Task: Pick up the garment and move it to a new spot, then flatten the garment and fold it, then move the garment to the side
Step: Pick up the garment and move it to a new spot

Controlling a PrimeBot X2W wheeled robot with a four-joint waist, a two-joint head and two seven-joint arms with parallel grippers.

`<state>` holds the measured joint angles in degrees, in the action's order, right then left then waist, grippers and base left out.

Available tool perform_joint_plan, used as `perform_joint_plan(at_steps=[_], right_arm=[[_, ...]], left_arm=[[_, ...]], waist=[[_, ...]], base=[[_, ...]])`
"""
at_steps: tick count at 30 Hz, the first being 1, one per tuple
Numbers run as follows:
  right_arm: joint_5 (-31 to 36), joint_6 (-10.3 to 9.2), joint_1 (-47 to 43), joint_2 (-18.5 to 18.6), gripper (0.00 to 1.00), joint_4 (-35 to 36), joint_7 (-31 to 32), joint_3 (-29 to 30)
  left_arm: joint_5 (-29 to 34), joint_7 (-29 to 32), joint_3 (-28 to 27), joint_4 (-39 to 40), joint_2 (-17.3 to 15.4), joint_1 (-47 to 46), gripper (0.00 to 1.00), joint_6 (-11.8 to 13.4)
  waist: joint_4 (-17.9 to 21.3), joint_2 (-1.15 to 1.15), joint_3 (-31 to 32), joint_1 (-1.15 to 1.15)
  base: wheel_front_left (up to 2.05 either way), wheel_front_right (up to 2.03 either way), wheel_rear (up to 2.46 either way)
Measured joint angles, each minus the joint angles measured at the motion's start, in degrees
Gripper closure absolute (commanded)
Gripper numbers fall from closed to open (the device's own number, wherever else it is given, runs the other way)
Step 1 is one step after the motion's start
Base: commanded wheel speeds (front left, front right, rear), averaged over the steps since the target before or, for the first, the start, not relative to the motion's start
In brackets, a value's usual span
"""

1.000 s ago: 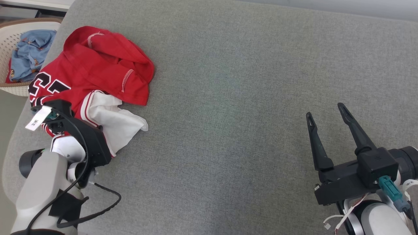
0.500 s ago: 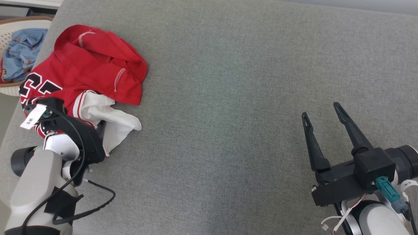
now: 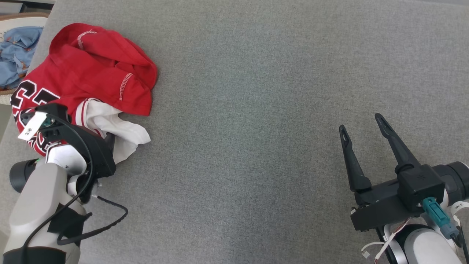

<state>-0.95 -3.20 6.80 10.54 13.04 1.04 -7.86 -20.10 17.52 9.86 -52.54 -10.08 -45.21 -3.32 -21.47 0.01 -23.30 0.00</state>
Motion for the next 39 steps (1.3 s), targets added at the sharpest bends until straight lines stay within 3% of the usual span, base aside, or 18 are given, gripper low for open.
perform_joint_plan(at_steps=[1, 2, 4, 20, 29, 39], right_arm=[[0.00, 0.00, 0.00, 0.00, 0.00, 0.00, 0.01, 0.00], [0.00, 0.00, 0.00, 0.00, 0.00, 0.00, 0.03, 0.00], [0.00, 0.00, 0.05, 0.00, 0.00, 0.00, 0.04, 0.00], [-0.30, -0.08, 1.10, -0.74, 0.00, -2.57, -0.63, 0.10], [-2.27, -0.16, 1.94, -3.14, 0.00, -7.14, -3.49, -0.12], [-4.86, -0.35, 1.53, -3.98, 0.00, -11.40, -7.16, 1.23]], left_arm=[[-0.01, -0.18, -0.01, -0.18, 0.00, -0.06, 0.00, -0.15], [-0.02, -0.42, -0.03, -0.42, -0.01, -0.16, 0.52, -0.22], [-0.02, -0.47, -0.04, -0.82, -0.01, -0.46, 1.00, -0.24], [-0.04, -3.49, 1.09, -2.55, 0.49, -1.30, 1.00, -2.32], [-0.09, -5.73, 2.23, 0.30, -0.99, -1.60, 1.00, -3.25], [0.37, -8.06, 6.17, 6.37, 3.33, -3.30, 1.00, -3.77]], waist=[[0.03, 0.00, -0.04, 0.00], [0.06, 0.00, -0.08, 0.00], [0.10, 0.00, -0.13, 0.00], [-0.56, -0.01, 2.09, 0.00], [-1.58, -0.01, 5.82, 0.00], [-1.72, -0.01, 12.89, -0.01]], base=[[0.00, 0.00, 0.00], [0.00, 0.00, 0.00], [0.00, 0.00, 0.00], [0.00, 0.00, 0.00], [0.00, 0.00, 0.00], [0.00, 0.00, 0.00]])
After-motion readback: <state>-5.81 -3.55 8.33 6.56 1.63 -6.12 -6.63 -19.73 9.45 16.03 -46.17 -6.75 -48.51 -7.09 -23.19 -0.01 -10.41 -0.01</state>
